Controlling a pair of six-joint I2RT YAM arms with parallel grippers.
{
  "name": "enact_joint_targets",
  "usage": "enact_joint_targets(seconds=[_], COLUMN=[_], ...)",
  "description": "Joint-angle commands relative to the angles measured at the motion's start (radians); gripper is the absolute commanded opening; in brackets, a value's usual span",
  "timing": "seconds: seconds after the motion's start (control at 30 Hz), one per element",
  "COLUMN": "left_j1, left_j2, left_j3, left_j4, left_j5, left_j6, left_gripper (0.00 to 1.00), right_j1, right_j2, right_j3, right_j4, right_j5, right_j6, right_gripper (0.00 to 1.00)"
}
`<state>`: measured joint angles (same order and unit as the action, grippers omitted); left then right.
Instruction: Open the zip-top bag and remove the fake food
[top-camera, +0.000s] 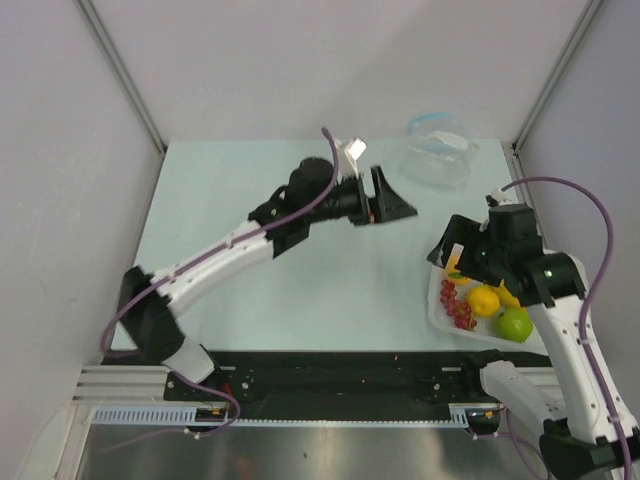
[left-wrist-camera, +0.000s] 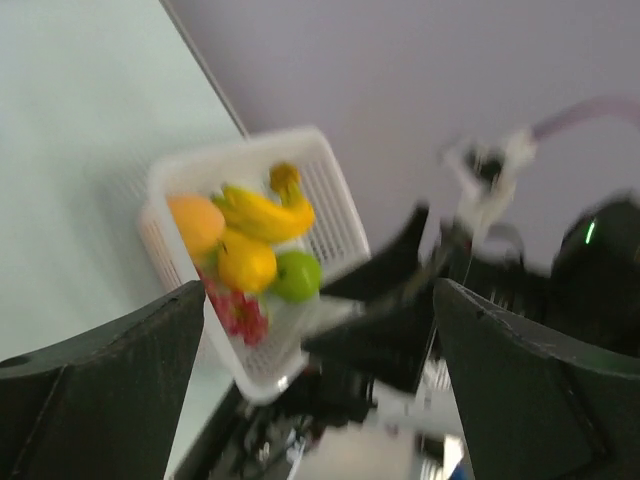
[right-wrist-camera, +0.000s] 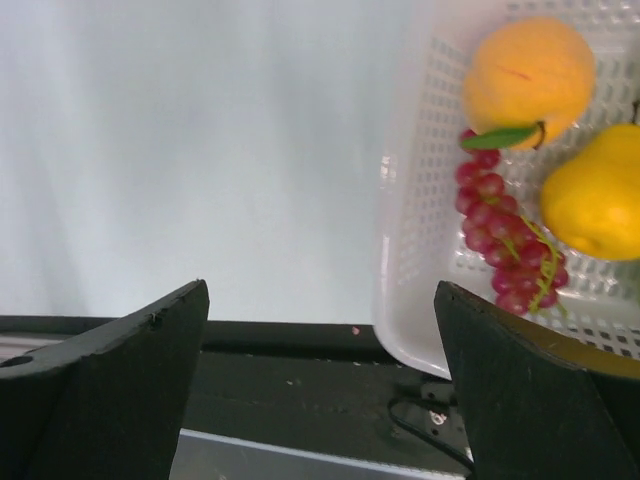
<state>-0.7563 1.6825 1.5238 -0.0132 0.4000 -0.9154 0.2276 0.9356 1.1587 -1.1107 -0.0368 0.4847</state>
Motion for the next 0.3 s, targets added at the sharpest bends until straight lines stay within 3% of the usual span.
enact_joint_targets(seconds=[0.0,0.1,0.27], left_j1=[-0.139,-0.169,-0.181], left_j2=[-0.334,-0.588,-0.935], left_j3=[-0.297,-0.504,-0.701], left_j4=[-0.084,-0.007,0.057], left_j5=[-0.146,-0.203,-0.262], left_j6=[0.184,0.156,0.099], left_gripper=[1.00,1.00,1.00], right_j1=[0.016,0.016,0.016], right_j2=[-0.196,-0.294,-0.451], right_j3=[0.012,0.013,0.022], right_j4=[0.133,0.127,0.135], right_j5=[-0.083,-0.086,-0.204], right_j6=[0.055,0.159,0.222], right_gripper=[1.00,1.00,1.00])
